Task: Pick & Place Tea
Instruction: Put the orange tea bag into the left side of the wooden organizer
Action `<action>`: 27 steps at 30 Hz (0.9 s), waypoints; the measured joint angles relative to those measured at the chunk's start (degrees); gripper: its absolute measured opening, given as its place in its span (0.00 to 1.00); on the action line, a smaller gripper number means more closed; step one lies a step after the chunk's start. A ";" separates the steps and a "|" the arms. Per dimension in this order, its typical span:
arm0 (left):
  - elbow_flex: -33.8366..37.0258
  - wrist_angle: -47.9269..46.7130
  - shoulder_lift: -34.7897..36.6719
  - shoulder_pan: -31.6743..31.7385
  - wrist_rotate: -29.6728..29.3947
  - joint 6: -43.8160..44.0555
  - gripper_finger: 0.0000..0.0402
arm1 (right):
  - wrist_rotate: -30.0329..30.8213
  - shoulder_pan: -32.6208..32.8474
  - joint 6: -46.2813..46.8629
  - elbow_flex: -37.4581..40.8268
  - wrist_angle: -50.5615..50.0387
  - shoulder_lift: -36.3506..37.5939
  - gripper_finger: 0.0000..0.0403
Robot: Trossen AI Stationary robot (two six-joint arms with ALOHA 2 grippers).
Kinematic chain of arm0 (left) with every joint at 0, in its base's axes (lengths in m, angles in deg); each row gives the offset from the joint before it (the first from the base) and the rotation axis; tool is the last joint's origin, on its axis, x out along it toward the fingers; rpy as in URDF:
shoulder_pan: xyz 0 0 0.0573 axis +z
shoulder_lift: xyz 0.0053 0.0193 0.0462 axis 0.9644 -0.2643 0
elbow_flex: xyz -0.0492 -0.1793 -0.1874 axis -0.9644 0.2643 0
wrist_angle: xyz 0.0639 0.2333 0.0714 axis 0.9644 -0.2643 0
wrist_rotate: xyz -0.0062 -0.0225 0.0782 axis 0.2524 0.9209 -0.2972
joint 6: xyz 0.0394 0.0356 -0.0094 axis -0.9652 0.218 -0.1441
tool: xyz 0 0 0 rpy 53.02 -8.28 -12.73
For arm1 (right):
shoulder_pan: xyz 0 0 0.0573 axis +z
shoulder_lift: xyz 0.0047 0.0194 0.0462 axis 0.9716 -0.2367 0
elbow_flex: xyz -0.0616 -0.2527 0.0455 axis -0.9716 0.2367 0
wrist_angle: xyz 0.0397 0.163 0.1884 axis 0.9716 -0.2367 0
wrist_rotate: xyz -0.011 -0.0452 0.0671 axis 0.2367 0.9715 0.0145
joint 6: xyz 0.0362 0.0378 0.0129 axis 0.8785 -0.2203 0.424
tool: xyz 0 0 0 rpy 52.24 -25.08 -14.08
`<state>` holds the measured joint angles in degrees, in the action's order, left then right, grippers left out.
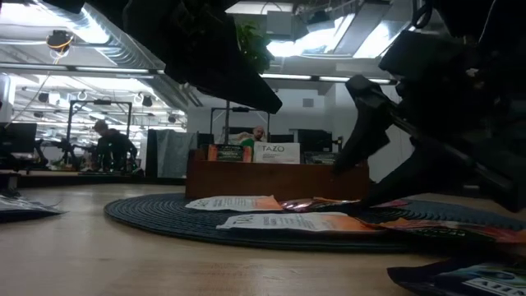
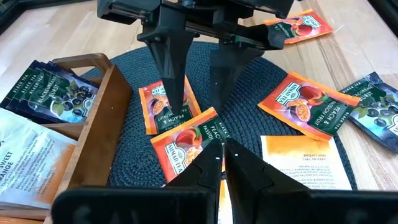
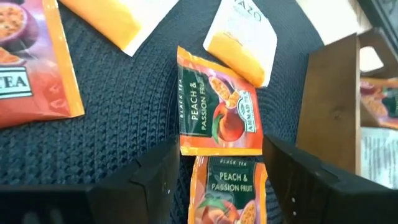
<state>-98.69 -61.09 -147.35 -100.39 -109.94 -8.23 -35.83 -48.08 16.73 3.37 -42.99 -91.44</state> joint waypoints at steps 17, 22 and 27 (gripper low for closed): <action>0.00 0.02 0.02 0.00 -0.02 -0.02 0.04 | -4.00 -1.44 -0.98 -0.01 0.09 0.00 0.57; 0.00 0.02 0.02 0.00 -0.02 -0.02 0.04 | -3.18 -1.53 -1.01 -0.01 -0.47 -0.24 0.57; 0.00 0.02 0.02 0.02 -0.03 0.00 0.04 | -2.62 -2.24 -0.92 -0.01 -0.70 -0.24 0.57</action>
<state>-98.69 -61.07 -147.33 -100.37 -109.97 -8.23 -38.45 -50.32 15.81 3.36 -43.69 -91.68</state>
